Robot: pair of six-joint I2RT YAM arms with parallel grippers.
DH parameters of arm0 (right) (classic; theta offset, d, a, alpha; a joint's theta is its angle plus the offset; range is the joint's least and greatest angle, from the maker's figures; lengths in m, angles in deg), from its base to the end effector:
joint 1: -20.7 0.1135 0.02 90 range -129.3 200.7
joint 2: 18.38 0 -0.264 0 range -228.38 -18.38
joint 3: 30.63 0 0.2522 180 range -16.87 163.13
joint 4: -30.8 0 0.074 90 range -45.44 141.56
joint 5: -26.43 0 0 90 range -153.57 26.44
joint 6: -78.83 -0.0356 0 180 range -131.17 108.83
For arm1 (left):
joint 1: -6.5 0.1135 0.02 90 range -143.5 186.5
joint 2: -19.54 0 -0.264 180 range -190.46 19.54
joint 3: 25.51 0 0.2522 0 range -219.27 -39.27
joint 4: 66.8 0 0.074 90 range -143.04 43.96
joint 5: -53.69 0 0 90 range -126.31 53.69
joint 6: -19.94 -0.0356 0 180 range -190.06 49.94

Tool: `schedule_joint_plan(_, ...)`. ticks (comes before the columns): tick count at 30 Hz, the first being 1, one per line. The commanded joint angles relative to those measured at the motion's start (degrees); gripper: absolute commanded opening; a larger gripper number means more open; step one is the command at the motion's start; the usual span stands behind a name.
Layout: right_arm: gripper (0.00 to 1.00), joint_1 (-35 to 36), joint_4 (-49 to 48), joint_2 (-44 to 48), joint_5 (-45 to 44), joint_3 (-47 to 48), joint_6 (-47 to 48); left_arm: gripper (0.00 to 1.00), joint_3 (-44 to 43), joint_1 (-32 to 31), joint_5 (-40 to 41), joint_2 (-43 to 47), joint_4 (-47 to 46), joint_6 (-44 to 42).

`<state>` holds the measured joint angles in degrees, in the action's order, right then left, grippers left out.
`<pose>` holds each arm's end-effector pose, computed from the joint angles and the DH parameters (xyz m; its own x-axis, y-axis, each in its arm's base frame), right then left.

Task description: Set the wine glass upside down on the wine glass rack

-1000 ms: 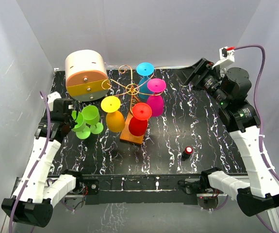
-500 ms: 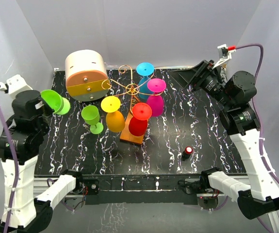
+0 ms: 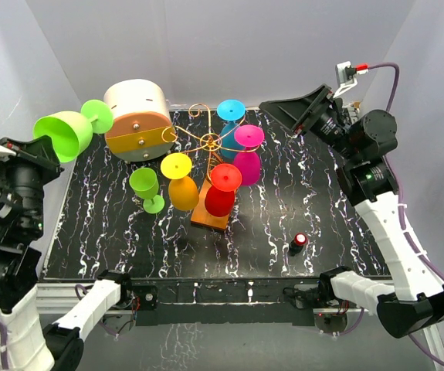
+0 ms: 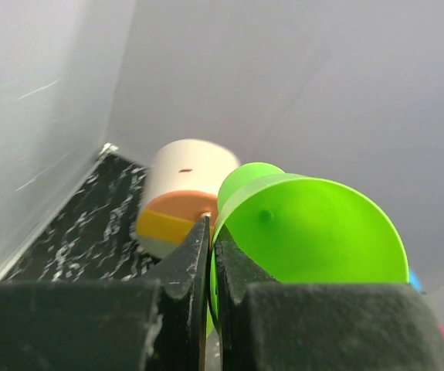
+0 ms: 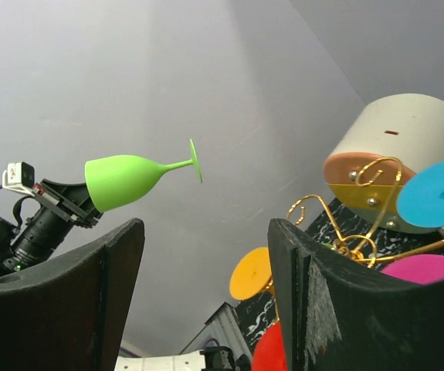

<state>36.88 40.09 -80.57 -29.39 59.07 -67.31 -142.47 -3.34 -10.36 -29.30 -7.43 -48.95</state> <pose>0.2045 0.0802 0.4958 -0.4497 0.5848 -0.6751 -0.6633 0.2875 0.6909 0.0470 0.0077 0.5624 0.2380 -0.3700 -0.8981 -0.2002 0.8861 -0.4181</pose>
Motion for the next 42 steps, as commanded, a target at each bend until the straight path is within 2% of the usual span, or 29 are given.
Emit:
schedule_joint_plan(1,0.63,4.5,-9.5,0.8,-4.8,-0.2,-3.9,0.0,1.6,0.3,-9.2,2.5,-9.5,2.9)
schedule_joint_plan(3,0.63,7.6,-10.0,0.2,-7.6,-0.1,-3.4,0.0,2.4,0.4,-11.5,2.7,-10.5,4.2)
schedule_joint_plan(8,0.63,21.3,-11.9,-4.7,-17.2,1.1,-3.2,0.0,3.7,0.3,-15.0,3.5,-12.1,7.2)
schedule_joint_plan(13,0.6,33.4,-12.7,-12.0,-29.8,6.2,-4.1,0.0,5.5,0.3,-14.2,4.7,-13.4,7.6)
schedule_joint_plan(15,0.55,36.1,-12.1,-14.3,-33.4,9.2,-5.5,0.0,6.0,0.3,-13.7,5.2,-13.8,7.5)
schedule_joint_plan(18,0.49,39.1,-10.4,-16.8,-38.4,12.0,-7.7,0.0,7.4,0.3,-14.2,6.0,-15.7,7.2)
schedule_joint_plan(28,0.49,45.8,-10.0,-20.8,-49.3,13.9,-14.5,0.0,13.5,0.4,-17.1,8.7,-22.5,6.6)
schedule_joint_plan(42,0.49,49.8,-14.5,-26.4,-49.3,17.5,-22.7,0.0,23.1,0.3,-22.7,15.8,-29.7,4.7)
